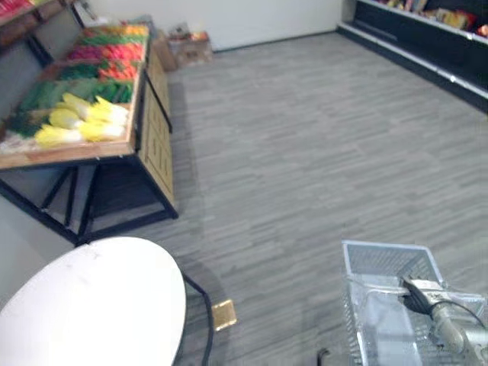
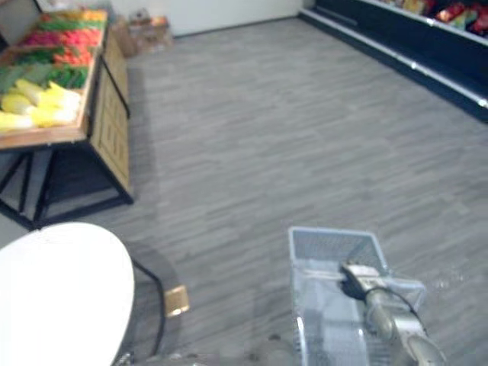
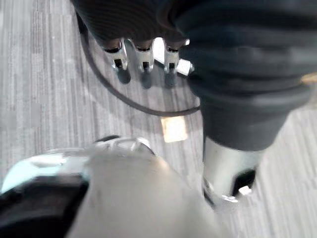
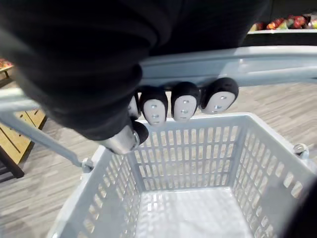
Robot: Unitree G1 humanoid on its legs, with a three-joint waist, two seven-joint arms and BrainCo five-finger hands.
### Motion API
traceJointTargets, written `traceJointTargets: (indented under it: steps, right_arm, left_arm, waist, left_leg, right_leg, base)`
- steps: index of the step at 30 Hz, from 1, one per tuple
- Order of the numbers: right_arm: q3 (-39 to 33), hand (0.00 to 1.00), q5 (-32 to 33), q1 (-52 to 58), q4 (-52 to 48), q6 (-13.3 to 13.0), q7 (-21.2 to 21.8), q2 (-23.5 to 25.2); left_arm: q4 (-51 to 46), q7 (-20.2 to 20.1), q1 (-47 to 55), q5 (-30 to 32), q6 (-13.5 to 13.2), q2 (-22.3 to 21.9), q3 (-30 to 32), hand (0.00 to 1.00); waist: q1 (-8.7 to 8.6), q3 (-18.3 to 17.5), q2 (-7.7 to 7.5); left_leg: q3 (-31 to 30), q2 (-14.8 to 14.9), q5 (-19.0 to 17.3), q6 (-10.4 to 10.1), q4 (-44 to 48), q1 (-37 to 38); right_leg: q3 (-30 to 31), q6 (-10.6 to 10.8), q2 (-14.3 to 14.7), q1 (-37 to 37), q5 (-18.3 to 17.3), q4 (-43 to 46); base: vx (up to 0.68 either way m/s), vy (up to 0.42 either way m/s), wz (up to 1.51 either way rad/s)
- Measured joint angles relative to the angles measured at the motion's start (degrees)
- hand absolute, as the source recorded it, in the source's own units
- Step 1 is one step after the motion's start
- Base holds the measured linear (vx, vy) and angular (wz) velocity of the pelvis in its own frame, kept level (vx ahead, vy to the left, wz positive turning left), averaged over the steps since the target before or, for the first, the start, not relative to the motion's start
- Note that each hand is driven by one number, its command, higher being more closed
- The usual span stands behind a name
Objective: Pick vegetable in the basket
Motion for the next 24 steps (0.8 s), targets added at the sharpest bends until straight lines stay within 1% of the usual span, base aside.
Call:
traceJointTargets:
  steps: [1,2,3,4,5,6,7,8,9,10,11,12,13,14,15,16,17,18,19,20,21,22,23,24]
  right_arm:
    - [0.0,1.0,0.0,0.0,0.0,-0.2,0.0,-0.3]
    - [0.0,1.0,0.0,-0.1,0.0,-0.2,0.0,-0.3]
    - [0.0,1.0,0.0,-0.1,0.0,-0.1,0.0,-0.5]
    - [0.3,1.0,0.0,-0.2,0.0,-0.1,0.0,-0.5]
    - [1.0,1.0,0.0,-0.3,0.0,-0.3,0.0,-0.5]
    - [1.2,1.0,-0.1,-0.2,0.1,-0.5,0.0,-0.7]
    - [1.2,1.0,-0.1,-0.9,0.1,-0.5,0.0,-1.5]
    - [1.2,1.0,-0.1,-3.1,0.3,-0.5,0.0,-1.5]
    - [1.5,1.0,-0.1,-3.7,0.5,-0.6,0.0,-1.2]
    - [2.1,1.0,-0.1,-3.7,0.6,-0.8,0.0,-0.7]
    - [2.2,1.0,-0.1,-3.3,0.5,-1.1,-0.1,-0.8]
    - [2.1,1.0,0.0,-3.1,0.6,-1.1,-0.2,-0.8]
    - [2.0,1.0,0.0,-3.3,0.6,-1.0,-0.2,-0.2]
    - [1.9,1.0,0.0,-3.7,0.6,-0.8,-0.2,0.3]
    - [1.7,1.0,0.0,-4.0,0.6,-0.5,-0.3,1.2]
    - [1.7,1.0,0.0,-4.0,0.7,-0.5,-0.3,1.8]
    - [1.6,1.0,0.0,-4.0,0.8,-0.5,-0.3,2.2]
    - [1.5,1.0,-0.1,-4.0,1.3,-0.2,-0.5,2.7]
    - [1.0,1.0,-0.1,-4.0,1.7,0.0,-1.0,2.9]
    - [1.0,1.0,-0.1,-3.9,1.7,0.0,-1.1,2.9]
    - [0.4,1.0,-0.2,-4.0,1.9,0.3,-1.8,3.1]
    - [-0.2,1.0,-0.2,-4.0,1.8,0.3,-2.4,3.1]
    - [-0.6,1.0,-0.2,-4.1,1.8,0.3,-2.4,3.2]
    - [-1.3,1.0,-0.2,-4.1,1.8,0.3,-2.4,3.2]
  left_arm:
    - [0.0,0.0,-0.4,0.0,0.0,0.1,0.0,0.0]
    - [0.0,0.0,-0.3,0.0,0.0,0.1,0.0,0.0]
    - [0.0,0.0,-0.4,0.1,0.0,-0.2,-0.1,0.0]
    - [0.0,-0.2,-0.5,0.1,0.0,-0.3,-0.1,0.0]
    - [-0.6,-0.1,-0.5,0.1,-0.4,-0.3,0.5,0.0]
    - [-1.1,-0.1,-0.2,0.1,-0.9,-0.2,0.3,0.0]
    - [-0.9,-0.2,-0.3,0.2,-1.1,-0.2,-0.3,0.0]
    - [-1.0,-0.1,0.4,0.4,-1.1,-0.3,-1.3,0.0]
    - [-0.9,-0.1,0.8,0.4,-1.1,-0.3,-1.3,0.0]
    - [-0.7,0.0,1.0,0.4,-1.1,-0.1,-1.2,0.0]
    - [-0.8,0.2,1.3,0.4,-1.1,0.2,-1.3,0.0]
    - [-1.0,0.2,1.0,0.4,-1.1,1.0,-1.8,0.0]
    - [-0.8,0.1,0.3,0.6,-1.1,1.7,-2.1,0.0]
    - [-0.8,0.1,0.0,0.6,-1.1,1.9,-2.6,0.0]
    - [-1.0,0.1,-0.3,0.7,-1.1,3.0,-4.0,0.0]
    - [-1.3,0.1,-0.5,1.4,-1.2,4.3,-5.9,0.0]
    - [-1.5,0.1,-0.6,1.9,-1.1,5.0,-6.7,0.0]
    - [-1.8,0.1,-0.8,2.6,-1.1,5.8,-8.4,0.0]
    - [-2.7,0.0,-1.0,2.9,-1.2,6.0,-10.0,0.0]
    - [-2.8,0.0,-1.0,2.9,-1.2,6.1,-10.1,0.0]
    - [-2.7,0.1,-2.3,2.9,-1.1,6.5,-11.0,0.0]
    - [-2.8,0.1,-3.3,2.9,-1.1,6.7,-10.9,0.0]
    - [-2.8,0.1,-3.8,2.9,-1.1,6.8,-10.7,0.0]
    - [-2.9,0.1,-4.6,2.9,-1.1,6.6,-10.5,0.0]
  waist:
    - [0.09,0.7,0.68]
    - [0.05,0.9,1.14]
    - [-0.11,0.9,1.91]
    - [0.03,1.2,2.32]
    - [0.52,1.7,1.74]
    - [0.93,2.0,1.22]
    - [1.44,1.7,1.71]
    - [1.73,1.6,3.45]
    - [2.6,1.6,3.33]
    - [3.04,1.0,1.91]
    - [2.87,0.4,1.27]
    - [2.27,-0.5,0.15]
    - [2.09,-0.3,-1.33]
    - [2.23,-0.2,-1.5]
    - [1.9,0.4,-2.6]
    - [1.54,1.1,-3.91]
    - [1.42,1.5,-4.34]
    - [1.33,2.0,-4.1]
    - [1.35,2.7,-3.1]
    - [1.35,2.7,-3.16]
    - [1.36,2.9,-3.94]
    - [1.17,3.0,-3.78]
    - [1.03,3.2,-3.59]
    - [0.81,3.4,-3.25]
  left_leg:
    - [-1.6,-0.6,-1.4,0.1,1.0,-0.2]
    - [-2.0,-0.8,-1.7,0.2,1.1,0.0]
    - [-2.3,-0.7,-1.5,0.1,2.2,0.0]
    - [-2.9,-0.3,-0.9,0.7,5.7,-0.6]
    - [-4.3,1.3,-0.7,0.5,17.4,-5.4]
    - [-7.5,0.9,-3.5,-0.4,20.3,-9.0]
    - [-9.8,-0.8,-4.1,-0.1,15.6,-9.9]
    - [-11.3,-1.0,-0.5,3.4,7.2,-10.8]
    - [-11.7,-1.1,1.3,4.5,7.2,-10.3]
    - [-10.6,-1.6,0.8,4.6,7.1,-9.5]
    - [-10.5,-2.3,0.1,4.8,6.8,-9.5]
    - [-9.8,-3.5,-1.4,5.0,6.7,-9.4]
    - [-8.7,-4.2,-2.0,5.9,6.2,-8.9]
    - [-8.4,-4.3,-1.9,6.0,6.1,-8.5]
    - [-7.4,-4.5,-2.3,6.5,6.1,-7.0]
    - [-7.2,-5.0,-3.1,7.1,6.6,-4.9]
    - [-7.4,-5.1,-3.7,7.1,6.7,-3.6]
    - [-7.7,-4.7,-4.9,7.4,6.5,-0.8]
    - [-7.8,-4.0,-5.8,7.7,6.0,1.9]
    - [-7.8,-4.0,-5.8,7.7,5.9,2.0]
    - [-8.1,-4.3,-5.8,7.8,5.0,4.2]
    - [-9.2,-4.1,-5.8,7.8,3.9,4.8]
    - [-9.5,-3.8,-5.8,7.8,3.4,5.1]
    - [-10.2,-3.4,-5.7,7.7,2.7,5.5]
  right_leg:
    - [0.0,0.1,-0.2,0.3,0.1,-0.2]
    - [0.0,0.1,-0.2,0.6,0.1,-0.5]
    - [0.1,0.1,0.1,1.1,0.1,-1.2]
    - [0.6,0.0,0.2,2.2,0.0,-2.4]
    - [1.6,-0.5,-0.1,4.3,0.0,-4.3]
    - [2.4,-0.4,-0.9,5.5,0.7,-5.5]
    - [3.2,-0.4,-1.1,5.5,0.7,-5.9]
    - [5.4,-0.4,0.7,5.4,0.1,-6.9]
    - [6.8,-0.1,1.0,5.1,-0.5,-6.5]
    - [8.1,-0.5,0.5,4.7,-1.5,-5.9]
    - [8.1,0.0,0.0,4.4,-2.2,-5.4]
    - [8.5,0.9,-0.9,3.0,-3.5,-2.4]
    - [8.4,1.9,-1.4,-0.6,-4.4,4.8]
    - [8.3,1.9,-1.3,-3.2,-4.5,9.7]
    - [8.4,2.5,-1.6,-7.4,-4.1,19.8]
    - [8.6,6.8,-2.2,-10.3,-1.5,28.9]
    - [8.5,7.9,-2.4,-11.5,1.0,32.5]
    - [7.0,7.0,-2.4,-13.1,7.5,38.6]
    - [4.4,5.5,-3.6,-14.6,11.2,43.4]
    - [4.3,5.3,-3.7,-14.7,11.1,43.7]
    - [-0.7,-1.0,-6.2,-16.7,5.5,47.0]
    - [-4.0,-2.4,-6.6,-18.0,1.9,46.1]
    - [-5.3,-2.4,-6.4,-18.2,0.3,43.9]
    - [-7.4,-3.2,-6.1,-18.1,-0.6,37.0]
  base:
    - [0.12,0.126,-0.23]
    - [0.14,0.124,-0.13]
    - [0.2,0.111,-0.18]
    - [0.24,0.074,-0.25]
    - [0.25,0.047,-0.28]
    - [0.22,0.082,-0.38]
    - [0.18,0.15,-0.73]
    - [0.16,0.203,-0.97]
    - [0.17,0.201,-1.05]
    - [0.16,0.143,-0.57]
    - [0.23,0.137,-0.29]
    - [0.24,0.103,-0.18]
    - [0.23,0.101,-0.26]
    - [0.21,0.113,-0.29]
    - [0.21,0.107,-0.12]
    - [0.22,0.104,-0.04]
    - [0.23,0.086,0.09]
    - [0.3,0.097,0.14]
    - [0.29,0.086,0.13]
    - [0.28,0.043,0.16]
    - [0.23,-0.025,0.25]
    - [0.24,-0.049,0.32]
    - [0.24,-0.09,0.35]
    - [0.2,-0.098,0.28]
